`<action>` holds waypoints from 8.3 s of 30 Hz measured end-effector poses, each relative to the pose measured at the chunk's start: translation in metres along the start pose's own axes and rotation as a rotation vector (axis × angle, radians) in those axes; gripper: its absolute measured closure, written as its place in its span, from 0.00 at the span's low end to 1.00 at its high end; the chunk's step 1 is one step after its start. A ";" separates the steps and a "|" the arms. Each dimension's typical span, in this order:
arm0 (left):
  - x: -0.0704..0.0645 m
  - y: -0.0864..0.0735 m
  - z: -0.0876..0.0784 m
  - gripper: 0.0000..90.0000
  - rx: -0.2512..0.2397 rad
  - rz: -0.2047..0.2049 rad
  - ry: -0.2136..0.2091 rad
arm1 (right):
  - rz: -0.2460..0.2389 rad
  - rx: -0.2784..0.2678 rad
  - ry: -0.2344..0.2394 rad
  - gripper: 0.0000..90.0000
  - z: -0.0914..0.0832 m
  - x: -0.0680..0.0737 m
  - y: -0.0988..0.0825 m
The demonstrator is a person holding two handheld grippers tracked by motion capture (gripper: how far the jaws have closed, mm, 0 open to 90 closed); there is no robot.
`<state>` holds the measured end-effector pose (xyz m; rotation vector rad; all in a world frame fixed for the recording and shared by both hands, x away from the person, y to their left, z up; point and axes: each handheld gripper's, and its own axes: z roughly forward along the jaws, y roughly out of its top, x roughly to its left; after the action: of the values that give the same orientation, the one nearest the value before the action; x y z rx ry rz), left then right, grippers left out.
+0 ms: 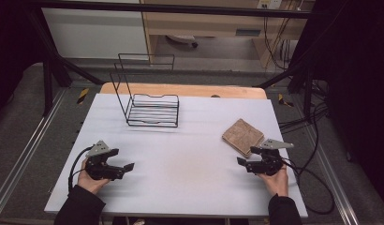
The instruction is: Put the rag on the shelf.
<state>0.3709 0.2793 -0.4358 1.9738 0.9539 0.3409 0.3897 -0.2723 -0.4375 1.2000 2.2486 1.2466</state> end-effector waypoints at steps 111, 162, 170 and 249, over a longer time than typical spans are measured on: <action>-0.004 0.002 0.000 0.09 0.013 0.007 -0.006 | -0.261 0.044 0.194 0.96 0.064 0.096 0.056; -0.027 0.036 0.022 0.08 0.035 -0.025 0.013 | 0.031 0.034 0.078 0.07 0.028 0.052 0.016; -0.048 0.055 0.045 0.08 0.056 0.004 -0.012 | 0.031 0.046 0.052 0.01 0.026 0.049 0.010; -0.097 0.096 0.178 0.86 0.221 -0.051 -0.112 | 0.149 0.093 0.051 0.66 0.072 0.050 0.020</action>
<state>0.4537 0.0709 -0.4464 2.1393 1.0028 0.0973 0.4134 -0.1875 -0.4570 1.4078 2.3131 1.2514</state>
